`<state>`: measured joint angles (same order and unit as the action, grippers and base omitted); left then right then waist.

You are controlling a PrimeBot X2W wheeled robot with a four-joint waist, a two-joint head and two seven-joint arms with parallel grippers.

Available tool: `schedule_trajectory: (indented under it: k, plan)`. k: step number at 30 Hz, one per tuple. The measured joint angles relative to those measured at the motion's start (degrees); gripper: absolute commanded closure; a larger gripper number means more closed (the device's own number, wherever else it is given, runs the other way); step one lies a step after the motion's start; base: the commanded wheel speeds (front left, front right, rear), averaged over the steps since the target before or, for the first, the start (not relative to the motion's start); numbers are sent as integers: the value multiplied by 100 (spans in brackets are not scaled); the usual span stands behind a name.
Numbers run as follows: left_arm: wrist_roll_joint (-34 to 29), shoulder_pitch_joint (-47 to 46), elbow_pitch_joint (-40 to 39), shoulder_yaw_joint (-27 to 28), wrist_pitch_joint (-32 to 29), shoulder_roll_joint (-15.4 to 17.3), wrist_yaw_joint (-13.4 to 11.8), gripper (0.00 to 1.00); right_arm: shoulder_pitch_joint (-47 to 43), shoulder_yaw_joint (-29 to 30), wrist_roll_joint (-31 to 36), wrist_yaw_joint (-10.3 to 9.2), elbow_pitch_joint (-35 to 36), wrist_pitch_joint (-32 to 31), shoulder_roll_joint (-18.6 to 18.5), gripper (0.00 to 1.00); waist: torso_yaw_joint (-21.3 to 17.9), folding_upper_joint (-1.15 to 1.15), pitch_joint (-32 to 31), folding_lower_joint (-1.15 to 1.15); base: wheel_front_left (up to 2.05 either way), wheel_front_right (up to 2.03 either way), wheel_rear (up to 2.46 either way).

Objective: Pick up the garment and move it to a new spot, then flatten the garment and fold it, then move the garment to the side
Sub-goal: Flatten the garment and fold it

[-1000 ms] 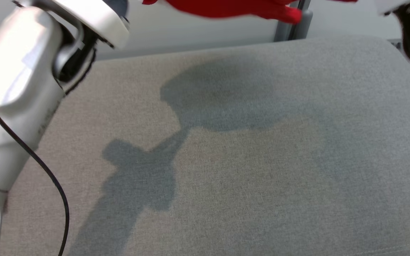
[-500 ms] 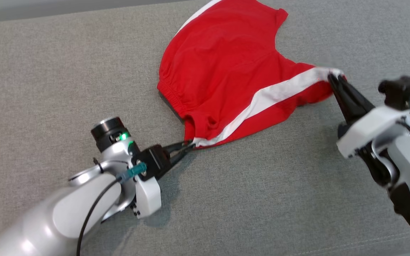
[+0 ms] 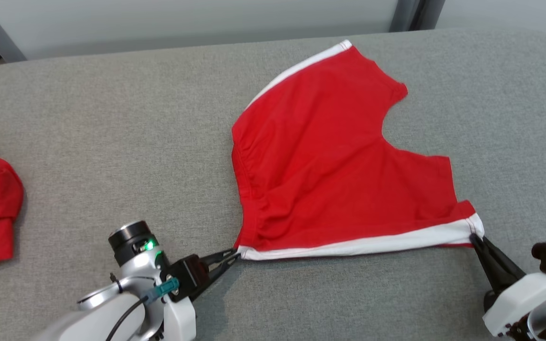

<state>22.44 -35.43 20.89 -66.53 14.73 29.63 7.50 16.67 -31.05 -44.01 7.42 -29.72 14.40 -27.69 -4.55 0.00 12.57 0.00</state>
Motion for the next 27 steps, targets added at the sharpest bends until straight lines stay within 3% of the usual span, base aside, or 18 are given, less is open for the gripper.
schedule_trajectory:
  k: [6,12,17,18,19,20,27]
  plan:
    - [214,324,-40,-192,0,63,0,100,-519,133,125,0,125,0,-11,100,83,0,-199,0,0,0,0]
    - [1007,481,213,-701,0,49,0,100,-841,59,211,1,-14,0,-23,100,129,0,-339,0,0,0,0]
    - [1272,482,576,-838,0,-116,0,98,-870,-157,254,1,-226,0,43,100,156,0,-434,0,0,0,0]
    - [1298,485,635,-842,0,-160,0,58,-872,-199,257,1,-280,0,53,65,161,0,-454,0,0,0,0]
    - [1298,505,692,-839,0,-203,0,23,-872,-235,254,1,-312,0,55,11,164,0,-475,0,0,0,0]
    - [1298,559,757,-836,0,-245,0,0,-872,-260,253,1,-337,0,55,0,167,0,-496,0,0,0,0]
    - [1411,856,1150,-850,-241,-282,1,0,-906,89,230,1,-405,0,-2,0,174,0,-699,0,0,0,0]
